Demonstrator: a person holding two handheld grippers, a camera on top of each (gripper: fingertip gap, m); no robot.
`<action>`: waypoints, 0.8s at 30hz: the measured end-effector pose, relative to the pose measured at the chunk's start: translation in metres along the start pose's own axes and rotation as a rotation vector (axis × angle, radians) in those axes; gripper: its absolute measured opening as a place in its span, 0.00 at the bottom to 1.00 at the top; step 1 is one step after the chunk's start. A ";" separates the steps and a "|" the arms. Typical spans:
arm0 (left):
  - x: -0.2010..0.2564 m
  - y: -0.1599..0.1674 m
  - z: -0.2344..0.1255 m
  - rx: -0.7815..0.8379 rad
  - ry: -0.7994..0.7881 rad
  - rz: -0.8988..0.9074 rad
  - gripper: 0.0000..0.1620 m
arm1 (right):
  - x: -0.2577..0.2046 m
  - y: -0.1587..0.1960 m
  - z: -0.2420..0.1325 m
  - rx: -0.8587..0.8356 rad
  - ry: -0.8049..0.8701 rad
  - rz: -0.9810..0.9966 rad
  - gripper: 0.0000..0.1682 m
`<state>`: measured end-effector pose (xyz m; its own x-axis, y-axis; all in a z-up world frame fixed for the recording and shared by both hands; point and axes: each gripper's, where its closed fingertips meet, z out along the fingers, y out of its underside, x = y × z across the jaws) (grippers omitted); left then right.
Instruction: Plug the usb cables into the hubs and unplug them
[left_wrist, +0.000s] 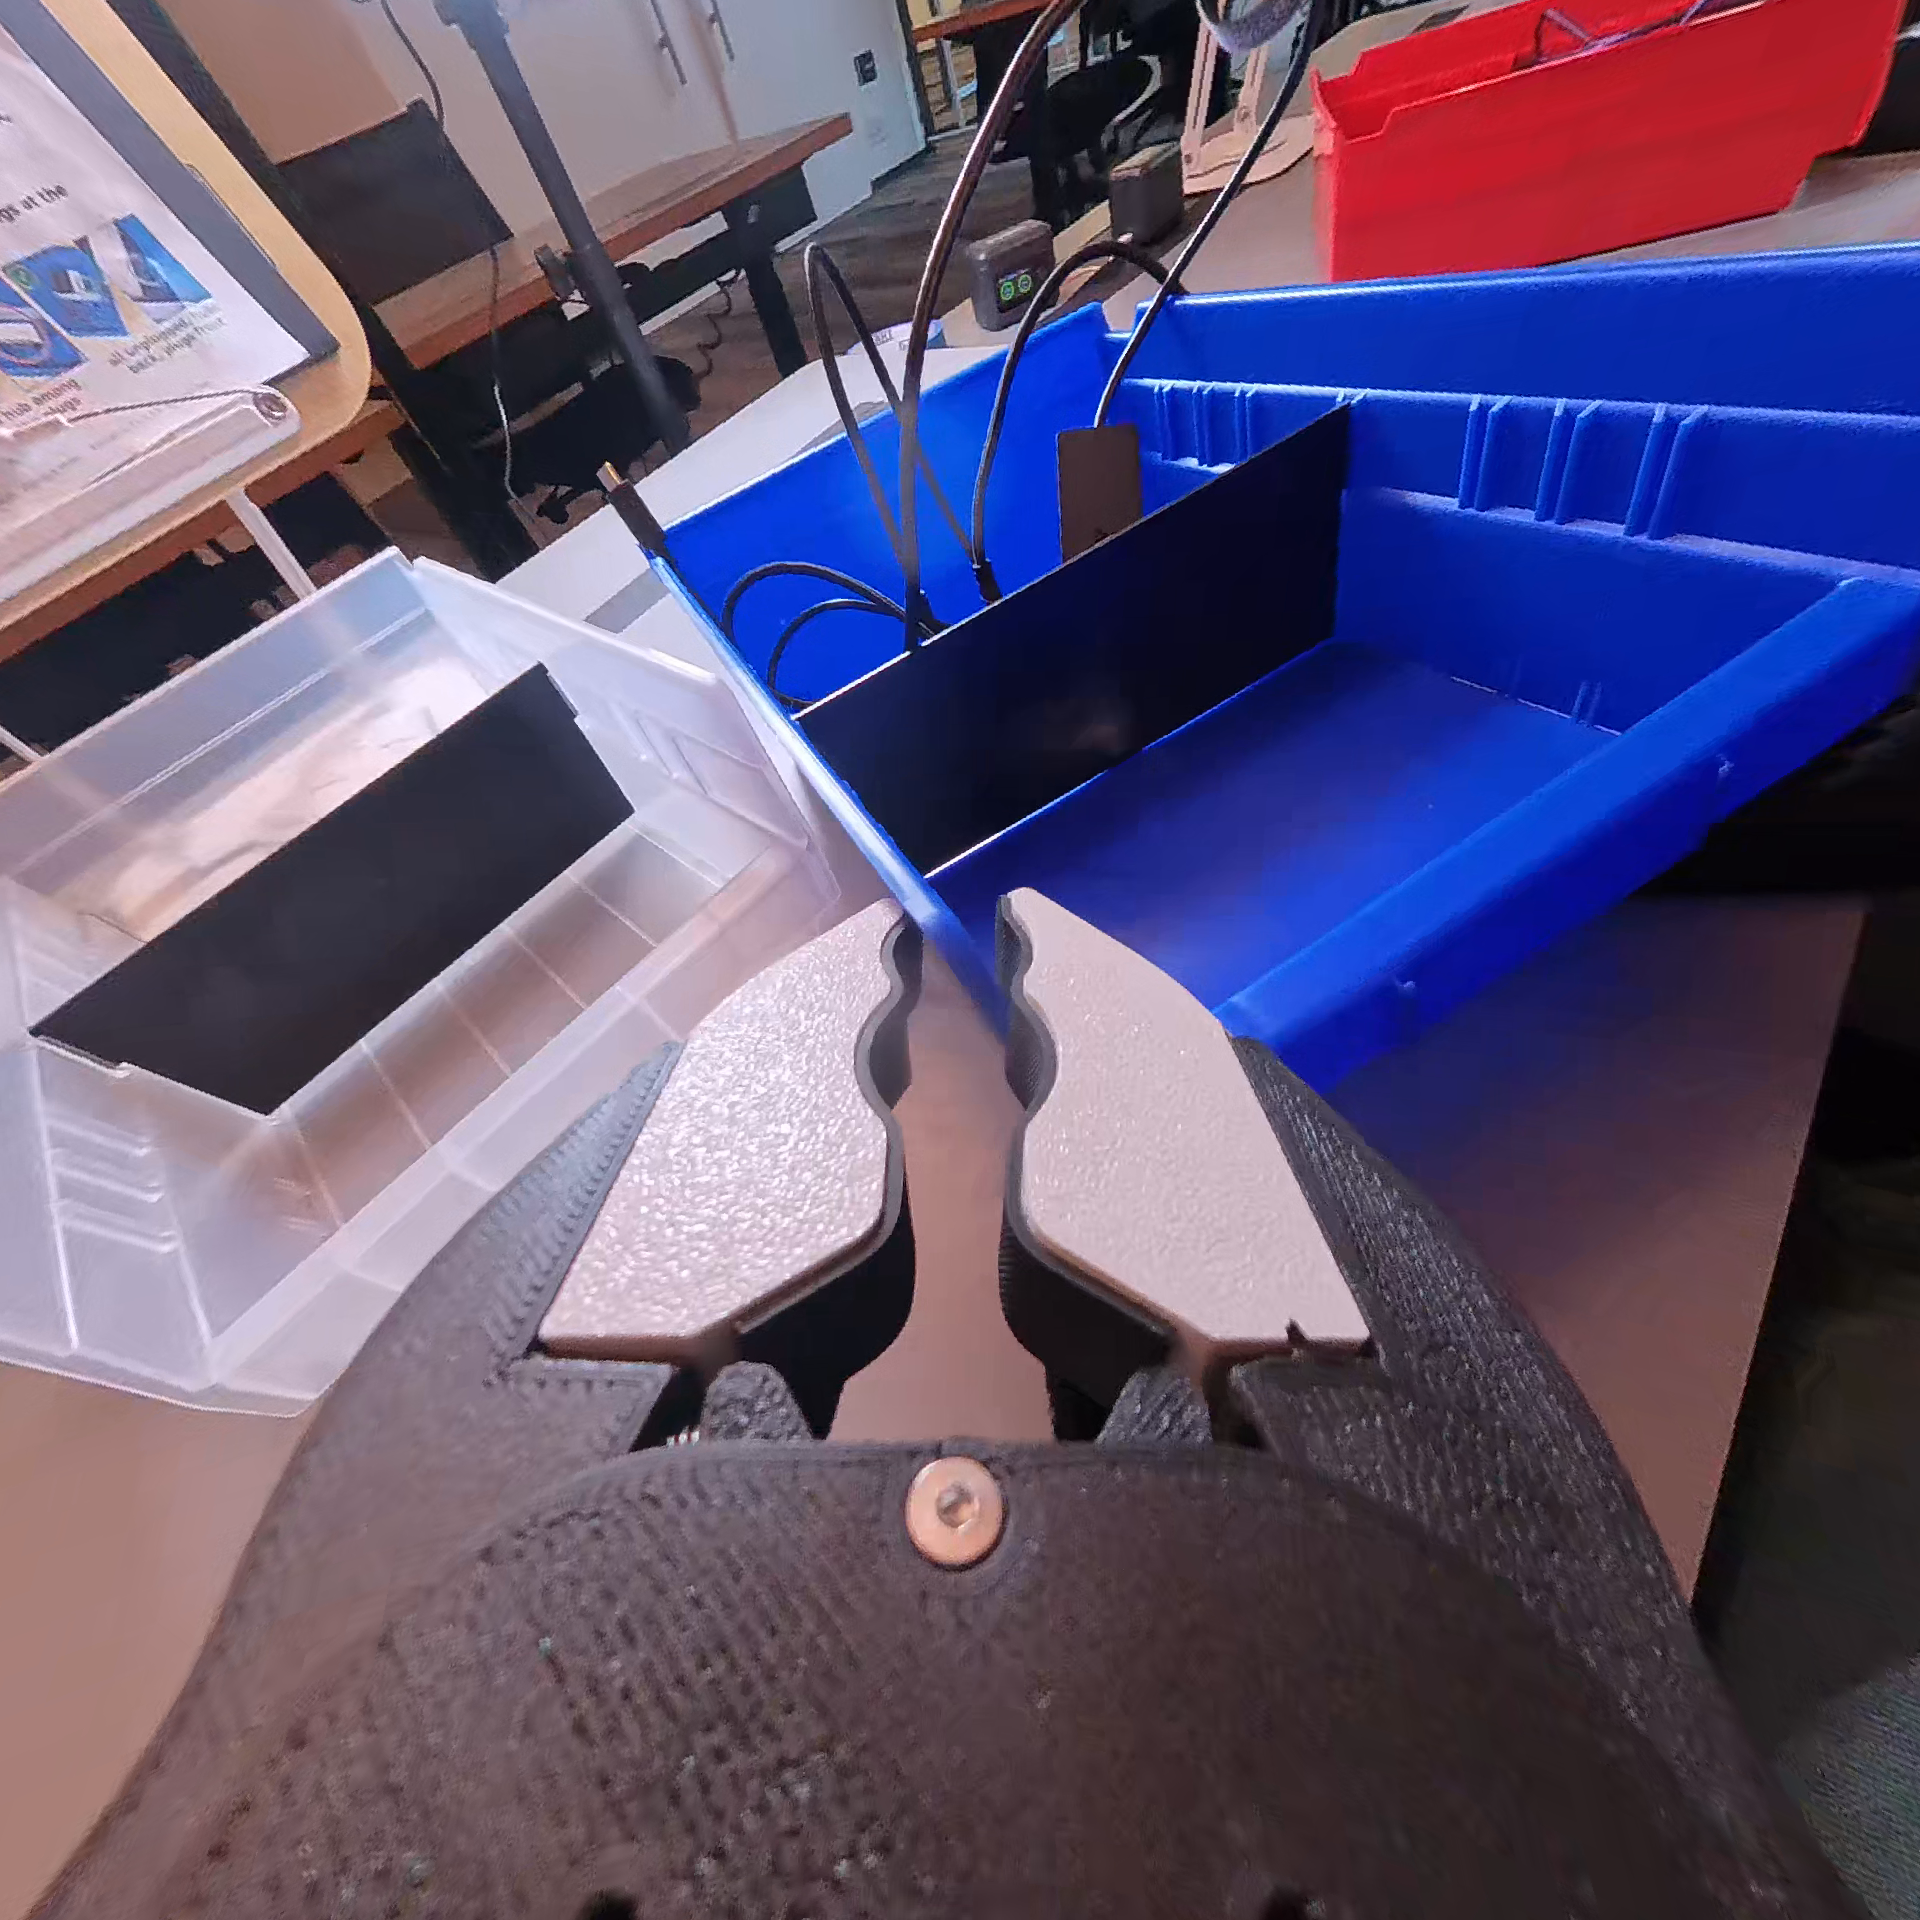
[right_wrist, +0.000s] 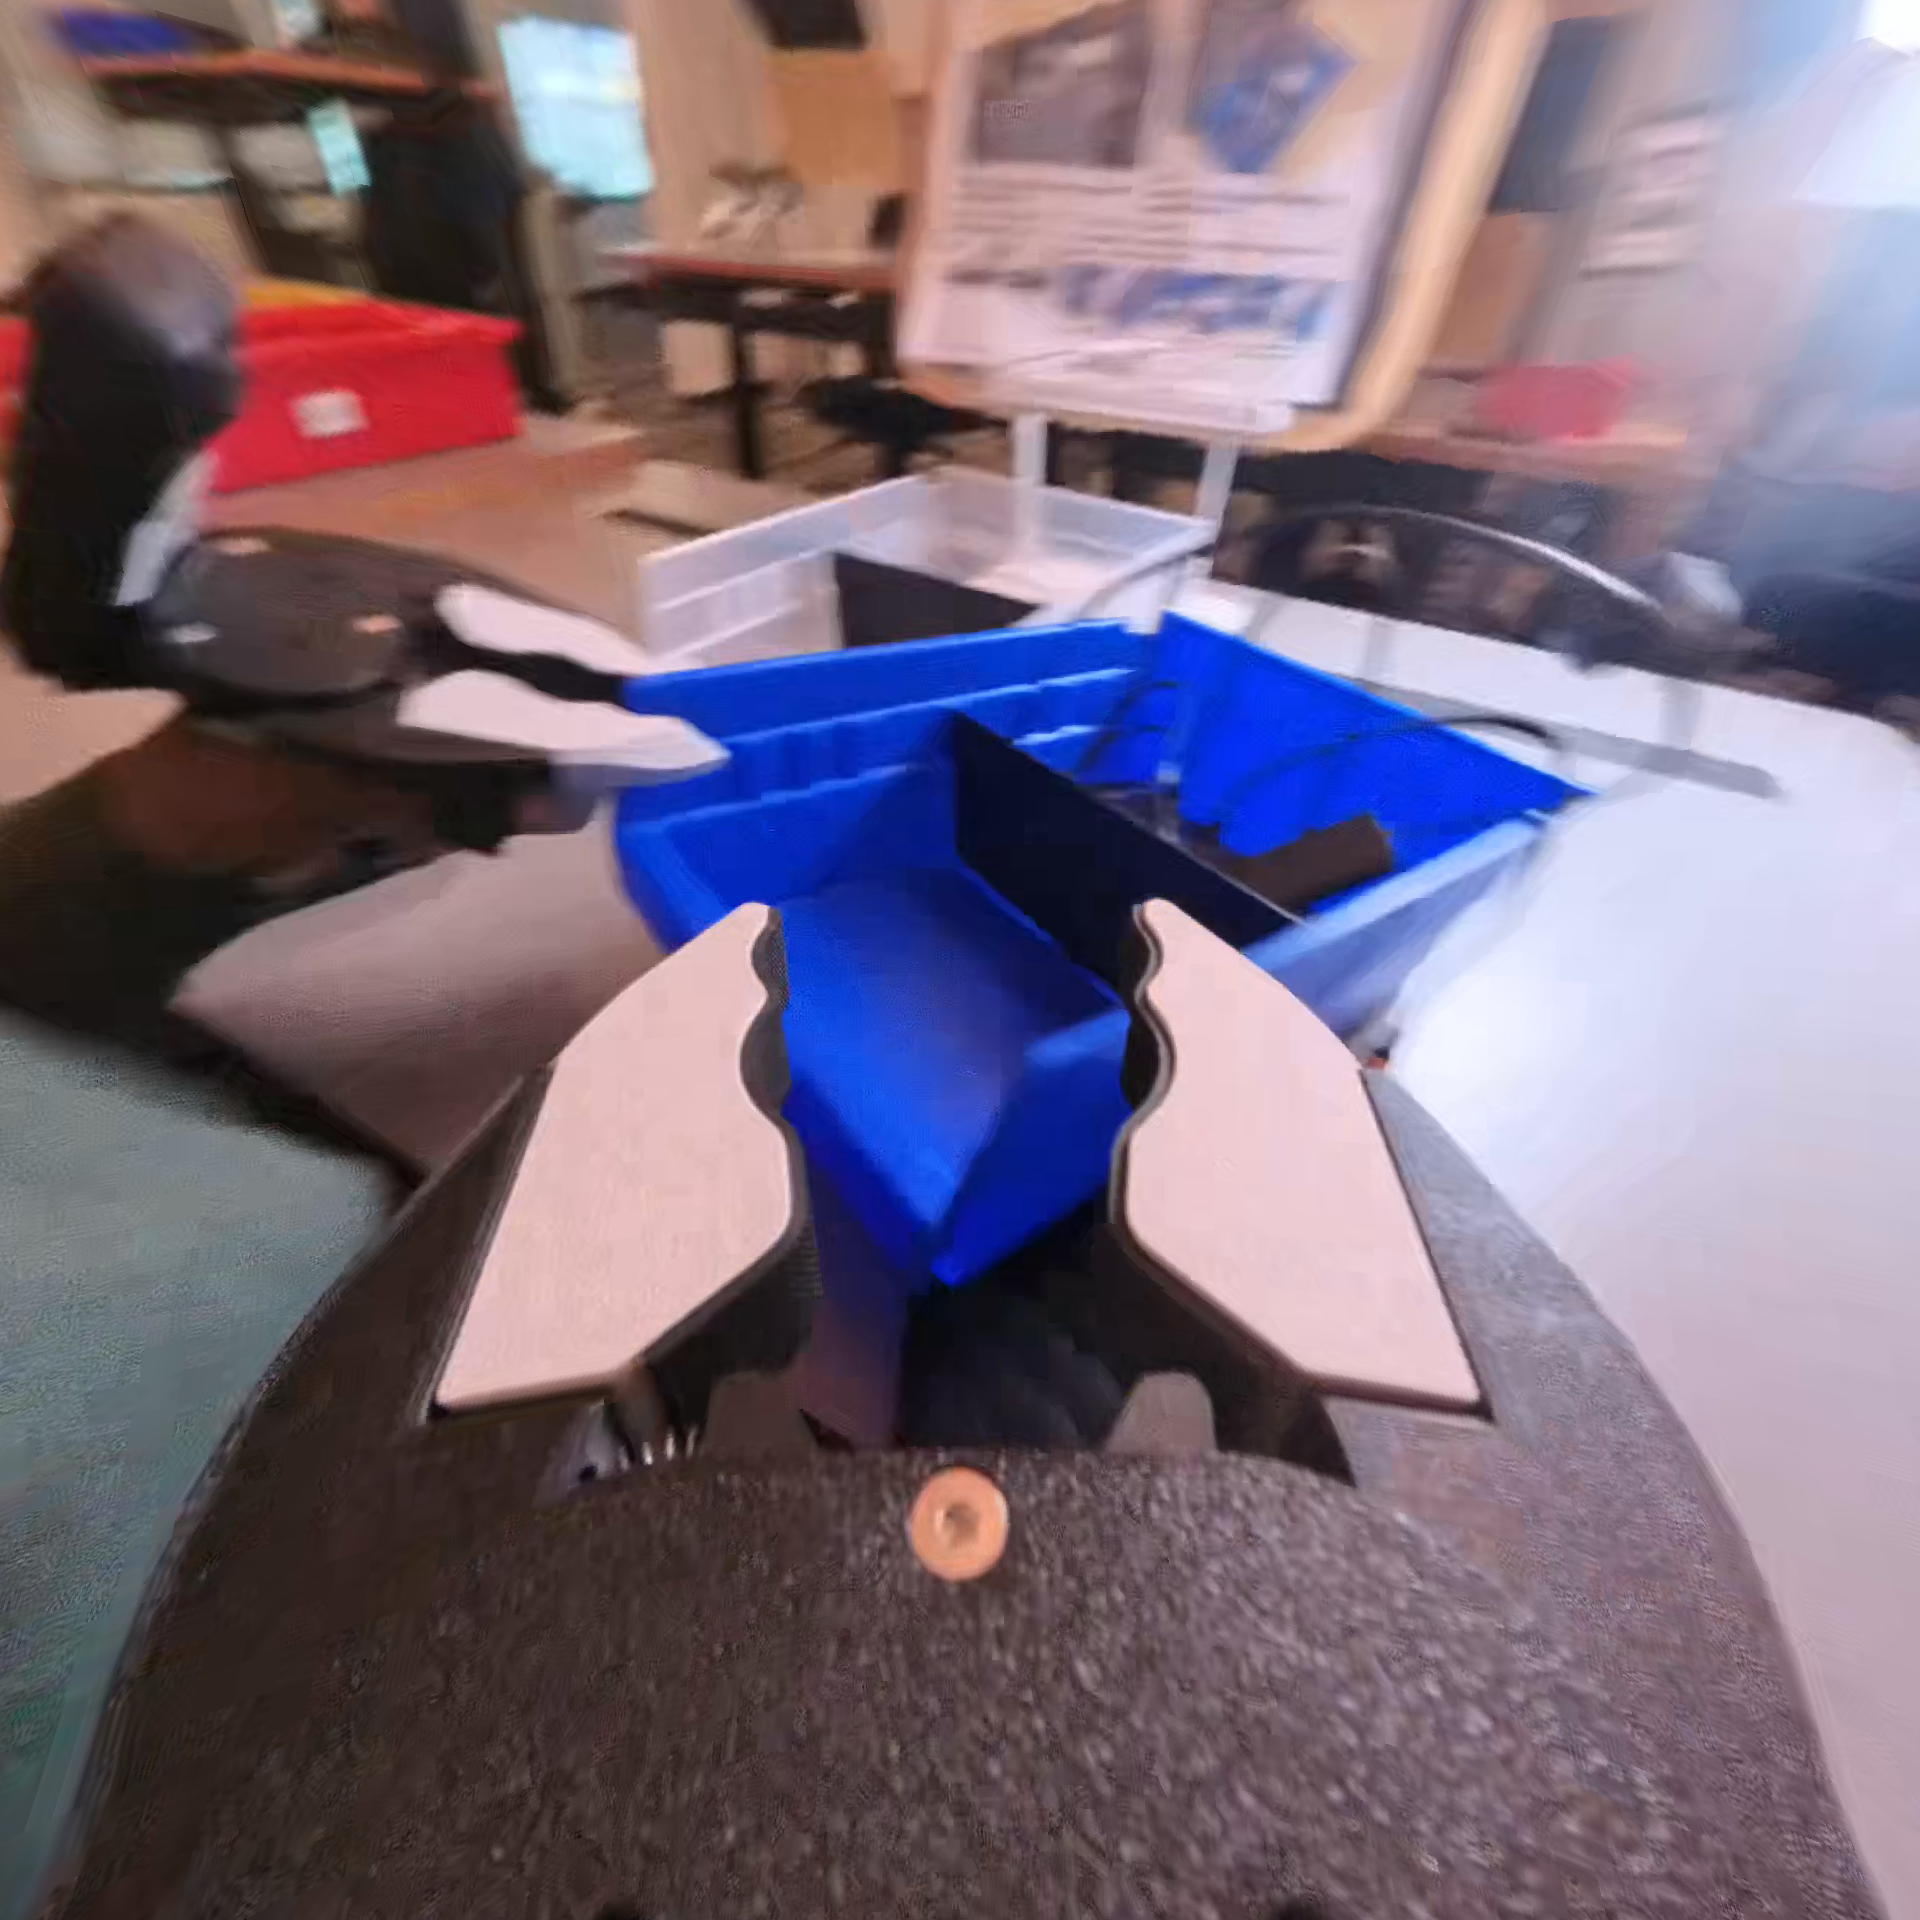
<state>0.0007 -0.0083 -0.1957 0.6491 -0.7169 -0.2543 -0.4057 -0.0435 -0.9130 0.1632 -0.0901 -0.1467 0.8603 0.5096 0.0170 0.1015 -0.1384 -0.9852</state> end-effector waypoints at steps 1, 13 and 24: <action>0.000 0.000 0.000 0.000 -0.008 0.000 0.08 | 0.013 0.018 -0.006 -0.030 0.063 0.052 0.39; 0.037 -0.051 -0.015 0.191 -0.074 0.099 0.09 | 0.052 0.021 -0.006 0.035 0.350 -0.102 0.04; -0.055 -0.136 -0.171 0.328 -0.471 0.263 0.09 | -0.045 -0.144 0.025 0.413 0.112 -0.278 0.05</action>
<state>-0.0894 -0.0823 -0.0026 0.7985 -0.2885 -0.5284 -0.4201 0.3616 -0.8323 0.0972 -0.0716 -0.0098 0.8795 0.3818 0.2842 0.1478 0.3484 -0.9256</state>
